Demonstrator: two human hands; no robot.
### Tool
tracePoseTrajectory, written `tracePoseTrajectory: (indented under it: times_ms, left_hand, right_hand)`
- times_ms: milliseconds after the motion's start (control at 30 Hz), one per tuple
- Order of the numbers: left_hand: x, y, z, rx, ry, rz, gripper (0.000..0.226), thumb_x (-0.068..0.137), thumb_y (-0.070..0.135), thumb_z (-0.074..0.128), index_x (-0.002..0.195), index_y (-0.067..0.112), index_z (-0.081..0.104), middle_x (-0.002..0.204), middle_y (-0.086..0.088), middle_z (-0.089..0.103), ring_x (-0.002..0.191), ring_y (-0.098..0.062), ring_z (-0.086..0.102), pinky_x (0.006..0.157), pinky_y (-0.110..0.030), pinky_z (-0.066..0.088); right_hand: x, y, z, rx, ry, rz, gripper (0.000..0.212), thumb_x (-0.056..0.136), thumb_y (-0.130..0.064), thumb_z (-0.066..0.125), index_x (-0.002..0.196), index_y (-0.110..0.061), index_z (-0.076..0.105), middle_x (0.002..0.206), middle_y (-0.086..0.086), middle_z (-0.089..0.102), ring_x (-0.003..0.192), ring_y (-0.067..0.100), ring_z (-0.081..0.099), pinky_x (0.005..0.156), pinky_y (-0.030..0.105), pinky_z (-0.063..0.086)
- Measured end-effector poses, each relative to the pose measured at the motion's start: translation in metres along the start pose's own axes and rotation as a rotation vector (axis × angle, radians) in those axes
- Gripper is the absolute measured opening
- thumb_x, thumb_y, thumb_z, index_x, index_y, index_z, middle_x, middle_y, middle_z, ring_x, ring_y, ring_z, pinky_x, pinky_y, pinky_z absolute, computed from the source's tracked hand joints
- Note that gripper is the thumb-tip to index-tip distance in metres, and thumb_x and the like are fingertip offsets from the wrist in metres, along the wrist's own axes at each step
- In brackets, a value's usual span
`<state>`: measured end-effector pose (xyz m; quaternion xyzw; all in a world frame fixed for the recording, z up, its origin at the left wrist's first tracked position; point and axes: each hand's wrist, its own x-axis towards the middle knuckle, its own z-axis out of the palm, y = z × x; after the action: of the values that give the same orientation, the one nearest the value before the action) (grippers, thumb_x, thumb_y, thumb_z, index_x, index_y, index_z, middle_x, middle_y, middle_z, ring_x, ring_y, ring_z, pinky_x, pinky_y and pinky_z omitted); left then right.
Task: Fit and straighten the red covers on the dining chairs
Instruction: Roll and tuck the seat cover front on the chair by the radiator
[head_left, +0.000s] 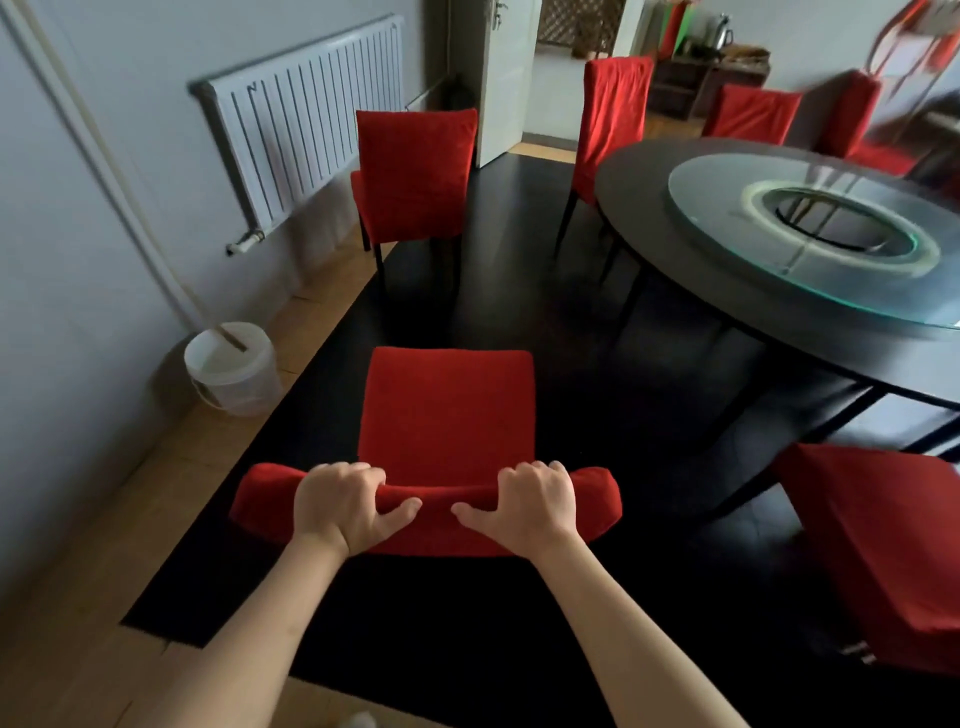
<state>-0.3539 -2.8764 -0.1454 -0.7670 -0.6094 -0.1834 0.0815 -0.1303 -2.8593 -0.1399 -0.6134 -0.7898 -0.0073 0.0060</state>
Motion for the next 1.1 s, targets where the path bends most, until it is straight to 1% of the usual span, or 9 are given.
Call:
tracePoseTrajectory:
  times_ms: [100,267,333,500,567,700,767,933,1100]
  left_hand:
    - [0.02,-0.018,0.001,-0.019,-0.026,0.039,0.063,0.075,0.07,0.036,0.046,0.016,0.051,0.044,0.004,0.051,0.038,-0.018,0.051,0.048,-0.021,0.027]
    - [0.059,-0.059,0.002,-0.045,-0.084,0.161,0.075,0.072,0.078,0.02,0.056,0.016,0.057,0.056,0.003,0.058,0.052,-0.019,0.057,0.054,-0.026,0.033]
    - [0.074,-0.074,0.005,-0.068,-0.108,0.215,0.076,0.071,0.079,0.019,0.058,0.015,0.059,0.059,0.003,0.06,0.055,-0.019,0.059,0.055,-0.026,0.036]
    - [0.096,-0.1,0.005,-0.136,-0.134,0.366,0.067,0.072,0.073,0.031,0.05,0.014,0.056,0.049,0.003,0.056,0.044,-0.019,0.055,0.051,-0.026,0.043]
    - [0.095,-0.109,0.006,-0.14,-0.144,0.414,0.066,0.073,0.072,0.034,0.048,0.015,0.055,0.045,0.005,0.053,0.04,-0.017,0.052,0.048,-0.025,0.042]
    - [0.096,-0.119,0.005,-0.133,-0.144,0.46,0.064,0.074,0.072,0.036,0.045,0.017,0.053,0.042,0.006,0.05,0.037,-0.013,0.048,0.046,-0.024,0.04]
    - [0.095,-0.12,0.007,-0.145,-0.11,0.483,0.063,0.073,0.071,0.037,0.044,0.018,0.052,0.041,0.006,0.048,0.035,-0.012,0.047,0.044,-0.024,0.038]
    - [0.097,-0.124,0.005,-0.191,-0.119,0.517,0.067,0.074,0.073,0.034,0.043,0.017,0.051,0.04,0.006,0.048,0.034,-0.013,0.046,0.044,-0.022,0.037]
    - [0.097,-0.138,0.001,-0.238,-0.12,0.591,0.066,0.075,0.074,0.035,0.042,0.017,0.047,0.039,0.008,0.046,0.032,-0.012,0.045,0.044,-0.019,0.031]
  right_hand:
    - [0.012,-0.009,-0.004,-0.027,-0.004,0.068,0.089,0.061,-0.09,0.012,0.067,-0.017,0.062,0.069,0.0,0.066,0.071,0.019,0.063,0.086,0.036,0.044]
    - [0.031,-0.037,-0.014,-0.032,0.036,0.214,0.092,0.061,-0.089,0.01,0.07,-0.017,0.066,0.072,-0.001,0.068,0.073,0.018,0.064,0.087,0.034,0.043]
    - [0.034,-0.051,-0.016,-0.03,0.037,0.286,0.092,0.061,-0.089,0.01,0.072,-0.017,0.067,0.073,-0.001,0.068,0.073,0.018,0.064,0.086,0.034,0.043]
    - [0.03,-0.087,-0.019,-0.016,0.045,0.463,0.092,0.061,-0.089,0.01,0.072,-0.018,0.068,0.073,-0.003,0.068,0.073,0.016,0.064,0.088,0.033,0.045]
    - [0.026,-0.102,-0.02,-0.01,0.009,0.501,0.092,0.061,-0.088,0.01,0.072,-0.018,0.068,0.073,-0.003,0.069,0.074,0.017,0.064,0.086,0.033,0.044]
    - [0.022,-0.117,-0.021,-0.006,0.018,0.55,0.091,0.062,-0.088,0.011,0.074,-0.018,0.068,0.076,-0.002,0.069,0.075,0.017,0.064,0.088,0.034,0.043]
    - [0.019,-0.121,-0.022,-0.006,0.001,0.56,0.092,0.062,-0.088,0.01,0.075,-0.017,0.068,0.078,-0.001,0.07,0.077,0.018,0.064,0.088,0.034,0.042]
    - [0.019,-0.13,-0.027,-0.024,0.011,0.603,0.092,0.061,-0.087,0.008,0.071,-0.016,0.066,0.077,0.0,0.069,0.076,0.018,0.064,0.089,0.033,0.042]
    - [0.014,-0.156,-0.029,-0.055,0.02,0.692,0.09,0.062,-0.086,0.01,0.071,-0.017,0.067,0.077,-0.001,0.07,0.076,0.017,0.064,0.088,0.033,0.042]
